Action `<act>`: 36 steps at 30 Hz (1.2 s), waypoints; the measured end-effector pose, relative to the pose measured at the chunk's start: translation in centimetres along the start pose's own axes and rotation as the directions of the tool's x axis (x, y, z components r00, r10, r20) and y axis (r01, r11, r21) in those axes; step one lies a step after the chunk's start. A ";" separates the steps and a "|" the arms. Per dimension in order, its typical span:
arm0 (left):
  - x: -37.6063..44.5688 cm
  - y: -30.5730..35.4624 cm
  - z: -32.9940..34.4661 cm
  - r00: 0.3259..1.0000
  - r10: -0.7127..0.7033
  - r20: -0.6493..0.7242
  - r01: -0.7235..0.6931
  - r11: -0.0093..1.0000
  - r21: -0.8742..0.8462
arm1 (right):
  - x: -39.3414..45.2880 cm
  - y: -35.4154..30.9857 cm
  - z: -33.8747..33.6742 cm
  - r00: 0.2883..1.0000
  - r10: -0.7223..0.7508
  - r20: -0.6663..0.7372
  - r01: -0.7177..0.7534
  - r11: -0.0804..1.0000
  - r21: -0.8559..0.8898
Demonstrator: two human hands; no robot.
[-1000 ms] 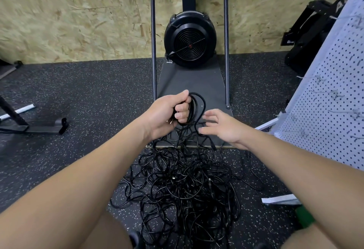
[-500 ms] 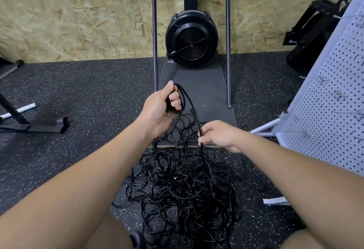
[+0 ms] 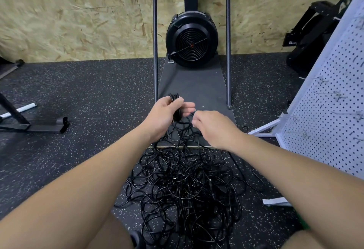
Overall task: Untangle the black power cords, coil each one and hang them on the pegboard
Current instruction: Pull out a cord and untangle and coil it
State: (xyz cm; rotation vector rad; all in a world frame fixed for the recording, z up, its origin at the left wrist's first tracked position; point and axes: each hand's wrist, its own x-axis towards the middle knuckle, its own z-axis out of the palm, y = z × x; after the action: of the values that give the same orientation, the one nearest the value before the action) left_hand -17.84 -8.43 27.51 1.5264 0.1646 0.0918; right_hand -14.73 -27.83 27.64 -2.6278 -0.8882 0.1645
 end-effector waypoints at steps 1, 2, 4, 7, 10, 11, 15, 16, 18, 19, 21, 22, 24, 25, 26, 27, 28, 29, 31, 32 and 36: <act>-0.1 -0.2 -0.1 1.000 0.000 0.013 -0.001 0.994 0.108 | -0.2 -0.3 -0.6 0.999 -0.052 -0.018 0.051 0.997 -0.058; -0.1 -0.4 -0.2 1.000 0.005 0.024 -0.011 0.971 0.239 | -0.2 -0.4 -1.1 0.996 -0.086 -0.034 0.084 0.995 -0.058; -0.5 -0.2 0.2 0.998 0.002 0.066 -0.026 0.930 0.367 | -0.3 0.1 -1.9 0.988 -0.144 -0.054 0.145 0.989 0.011; -1.3 0.8 1.5 0.971 -0.069 0.230 0.003 0.962 0.273 | -0.5 1.4 -2.9 0.975 -0.202 -0.097 0.221 0.937 0.272; -1.8 1.6 2.2 0.908 -0.205 0.365 0.147 0.972 0.182 | -0.4 3.1 -4.7 0.977 -0.182 -0.111 0.213 0.805 0.554; -2.1 1.8 2.4 0.885 -0.236 0.402 0.185 0.969 0.161 | -0.3 3.7 -5.4 0.978 -0.188 -0.092 0.204 0.757 0.621; -2.2 1.2 2.4 0.846 -0.165 0.507 0.101 0.983 0.150 | -0.4 5.4 -5.8 0.986 -0.158 -0.052 0.155 0.758 0.633; -2.0 1.0 2.4 0.852 -0.152 0.501 0.103 0.987 0.125 | -0.4 5.8 -5.5 0.991 -0.119 -0.065 0.134 0.781 0.610; -1.9 0.8 2.5 0.871 -0.137 0.472 0.126 0.991 0.055 | -0.2 6.8 -4.7 0.995 -0.056 -0.080 0.092 0.811 0.578; -2.0 1.0 2.6 0.881 -0.130 0.455 0.144 0.990 0.005 | -0.2 7.2 -4.2 0.998 -0.041 -0.049 0.062 0.809 0.584; -1.9 1.3 2.8 0.900 -0.115 0.421 0.176 0.979 -0.108 | -0.5 7.5 -3.5 0.993 -0.048 0.106 -0.030 0.777 0.629; -1.9 1.5 2.9 0.906 -0.110 0.408 0.186 0.971 -0.150 | -0.6 7.5 -3.0 0.980 -0.055 0.192 -0.086 0.751 0.654; -1.8 1.8 3.0 0.918 -0.102 0.384 0.194 0.959 -0.208 | -0.6 7.4 -1.5 0.958 -0.041 0.285 -0.171 0.717 0.675; -1.8 1.9 3.0 0.926 -0.104 0.363 0.197 0.953 -0.229 | -0.4 7.4 -0.6 0.955 -0.014 0.296 -0.197 0.715 0.670; -1.8 1.9 3.1 0.935 -0.108 0.336 0.201 0.946 -0.255 | -0.2 7.4 0.1 0.956 0.022 0.294 -0.217 0.727 0.652; -1.8 2.0 3.0 0.946 -0.110 0.306 0.201 0.939 -0.281 | 0.0 7.4 0.8 0.954 0.062 0.293 -0.238 0.751 0.616; -1.7 2.1 3.0 0.956 -0.110 0.272 0.196 0.930 -0.311 | 0.1 7.6 1.3 0.948 0.090 0.305 -0.259 0.778 0.573; -1.7 2.2 3.0 0.966 -0.111 0.234 0.189 0.920 -0.345 | 0.2 7.9 1.8 0.937 0.116 0.329 -0.285 0.797 0.532; -1.4 2.4 2.7 0.984 -0.118 0.132 0.162 0.900 -0.405 | 0.1 8.3 2.2 0.921 0.163 0.352 -0.325 0.820 0.471; -1.2 2.4 2.4 0.989 -0.126 0.076 0.147 0.893 -0.425 | 0.2 8.3 2.3 0.921 0.191 0.339 -0.337 0.826 0.452; -0.2 1.6 0.9 0.986 -0.150 -0.077 0.101 0.892 -0.440 | 0.7 8.0 2.0 0.915 0.308 0.259 -0.403 0.707 0.581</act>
State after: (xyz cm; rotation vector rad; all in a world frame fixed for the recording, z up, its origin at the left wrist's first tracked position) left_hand -17.83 -9.25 29.11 1.0589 0.3090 0.1016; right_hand -10.10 -32.76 22.83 -2.1202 -0.2575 0.6423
